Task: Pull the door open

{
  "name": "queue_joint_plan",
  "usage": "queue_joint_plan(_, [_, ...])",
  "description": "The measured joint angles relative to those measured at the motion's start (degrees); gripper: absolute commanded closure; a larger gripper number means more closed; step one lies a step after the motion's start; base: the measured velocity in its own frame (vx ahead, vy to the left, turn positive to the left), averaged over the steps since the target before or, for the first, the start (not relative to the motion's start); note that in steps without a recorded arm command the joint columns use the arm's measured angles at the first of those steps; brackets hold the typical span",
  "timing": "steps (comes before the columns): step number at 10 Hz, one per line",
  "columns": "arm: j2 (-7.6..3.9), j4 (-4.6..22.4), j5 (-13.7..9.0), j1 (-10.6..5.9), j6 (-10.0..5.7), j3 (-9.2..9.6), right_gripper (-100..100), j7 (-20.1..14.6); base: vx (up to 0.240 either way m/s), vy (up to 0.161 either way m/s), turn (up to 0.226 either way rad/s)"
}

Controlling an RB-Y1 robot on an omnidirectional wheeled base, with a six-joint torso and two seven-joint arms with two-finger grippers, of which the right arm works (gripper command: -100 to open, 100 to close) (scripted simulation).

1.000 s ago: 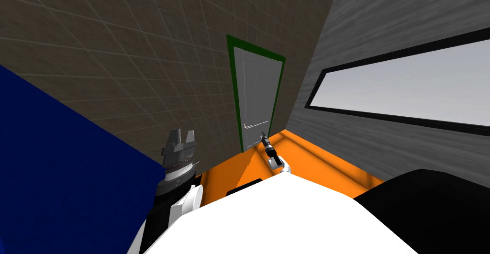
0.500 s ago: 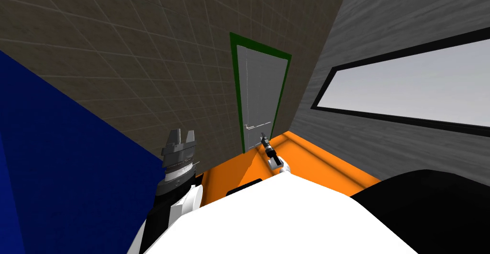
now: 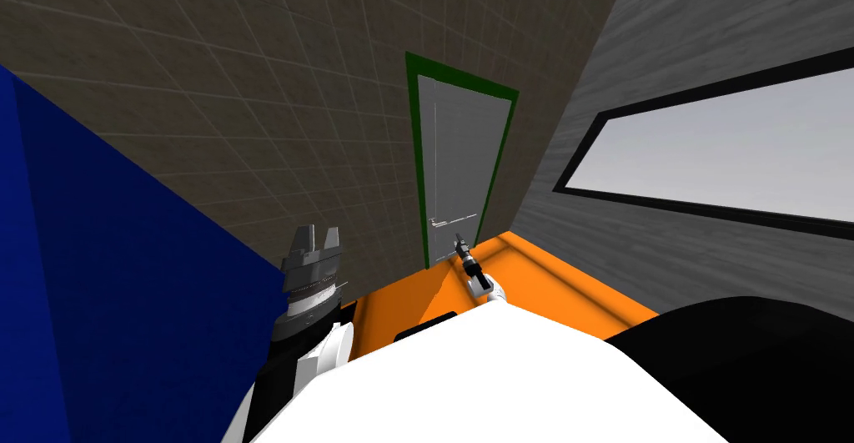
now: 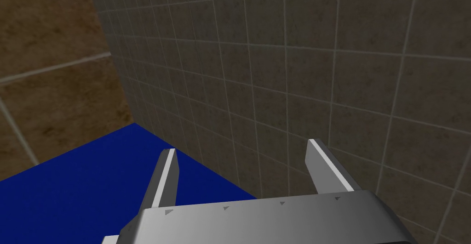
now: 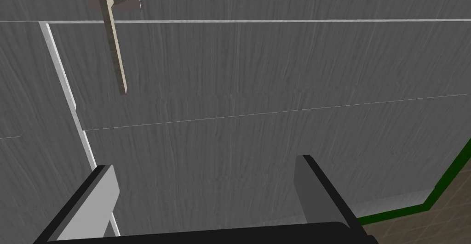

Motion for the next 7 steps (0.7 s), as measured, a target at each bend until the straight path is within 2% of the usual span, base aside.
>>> queue_joint_plan(2, [-0.3, 3.54, 0.11, -1.24, -1.13, -0.1, -100, -0.41, 0.071, -0.012, 0.101])
queue_joint_plan(7, [-0.85, 9.78, 0.32, -3.51, -2.61, -0.27, -100, -1.25, 0.051, -0.018, 0.076])
